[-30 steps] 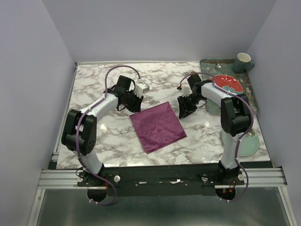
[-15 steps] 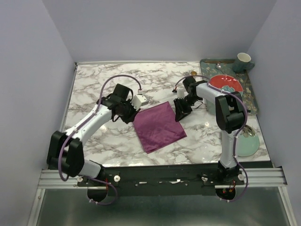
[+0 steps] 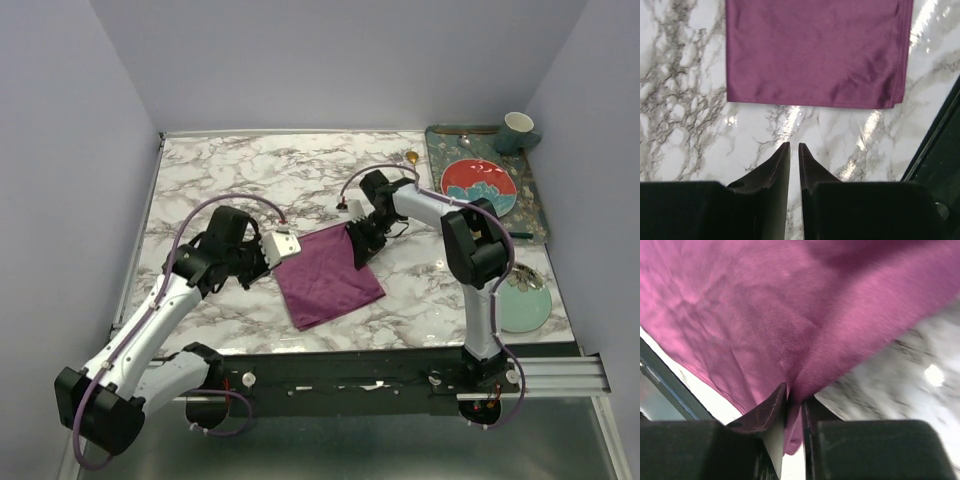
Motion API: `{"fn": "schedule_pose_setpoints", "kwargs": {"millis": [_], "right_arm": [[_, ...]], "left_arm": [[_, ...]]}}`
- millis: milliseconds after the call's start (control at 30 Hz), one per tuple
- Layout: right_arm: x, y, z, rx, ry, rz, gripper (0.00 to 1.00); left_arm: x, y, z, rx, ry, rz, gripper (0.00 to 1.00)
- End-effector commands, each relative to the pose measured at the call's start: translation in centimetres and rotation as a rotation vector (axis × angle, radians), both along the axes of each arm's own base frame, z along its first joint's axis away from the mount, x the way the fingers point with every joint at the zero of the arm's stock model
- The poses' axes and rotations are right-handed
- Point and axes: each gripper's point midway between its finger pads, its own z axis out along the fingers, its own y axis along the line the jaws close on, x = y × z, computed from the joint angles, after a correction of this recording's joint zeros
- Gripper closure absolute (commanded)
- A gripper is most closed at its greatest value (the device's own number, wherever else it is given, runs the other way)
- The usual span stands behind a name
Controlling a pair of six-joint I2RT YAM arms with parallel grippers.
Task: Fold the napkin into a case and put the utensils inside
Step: Pick up the top corner of the square folded napkin from the center of the board.
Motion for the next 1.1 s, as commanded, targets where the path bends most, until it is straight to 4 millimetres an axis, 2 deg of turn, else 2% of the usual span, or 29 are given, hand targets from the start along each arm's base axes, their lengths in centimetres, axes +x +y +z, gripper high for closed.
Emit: {"fn": "schedule_pose_setpoints", "kwargs": {"millis": [0,67,133,200,267,300,333,400,433,467,500,600,733,900,933,1067], "right_arm": [[-0.4,-1.0,-0.7,-0.061,-0.073,0.081,0.70],[-0.6,-1.6,-0.6,-0.097,-0.071,0.064,0.67],[-1.1,-2.7,-0.4,-0.138,-0.078,0.048,0.63],[-0.9,-3.9,-0.5,-0.197,-0.109,0.022,0.62],[-1.0,-5.1,-0.7,-0.240,-0.115,-0.009,0.62],[-1.0,-5.6,-0.8,-0.258,-0.111,-0.032,0.62],[-0.9,-6.1,-0.8,-0.265,-0.111,-0.044,0.62],[-1.0,-6.4,-1.4,-0.274,-0.109,-0.046,0.63],[-0.9,-6.5,-1.6,-0.277,-0.112,-0.041,0.64],[-0.9,-6.4,-2.4,-0.284,-0.097,-0.039,0.64],[-0.3,-6.1,-2.2,-0.278,-0.097,-0.050,0.67],[-0.8,-5.4,-2.9,-0.267,-0.021,-0.051,0.67],[-0.3,-5.2,-2.9,-0.259,-0.016,-0.067,0.67],[0.1,-5.0,0.0,-0.169,-0.028,-0.121,0.63],[0.5,-5.2,1.7,-0.142,-0.071,-0.129,0.62],[0.8,-6.7,4.0,-0.151,-0.188,-0.083,0.59]], "left_arm": [[-4.2,-0.1,-3.1,0.073,-0.014,-0.212,0.77],[-5.0,-0.6,-3.8,0.085,-0.005,-0.243,0.77],[-4.7,-1.1,-4.4,0.086,0.022,-0.232,0.77],[-3.8,-1.9,-4.8,0.076,0.020,-0.229,0.77],[-3.5,-2.7,-6.3,0.106,0.063,-0.246,0.78],[-2.7,-3.4,-6.3,0.106,0.048,-0.250,0.78],[-2.4,-3.8,-7.5,0.135,0.085,-0.250,0.78],[-1.5,-4.7,-7.7,0.154,0.090,-0.247,0.79],[-1.3,-4.8,-8.7,0.176,0.125,-0.246,0.79],[-0.9,-4.9,-8.9,0.186,0.126,-0.242,0.80],[-0.5,-5.4,-8.7,0.185,0.116,-0.249,0.80],[-0.1,-6.0,-9.3,0.222,0.106,-0.291,0.80],[-0.4,-5.6,-11.9,0.305,0.127,-0.375,0.82],[-1.4,-5.1,-14.6,0.356,0.187,-0.414,0.84],[-1.7,-5.2,-15.1,0.360,0.204,-0.418,0.85],[-3.0,-7.4,-15.7,0.323,0.266,-0.365,0.87]]}}
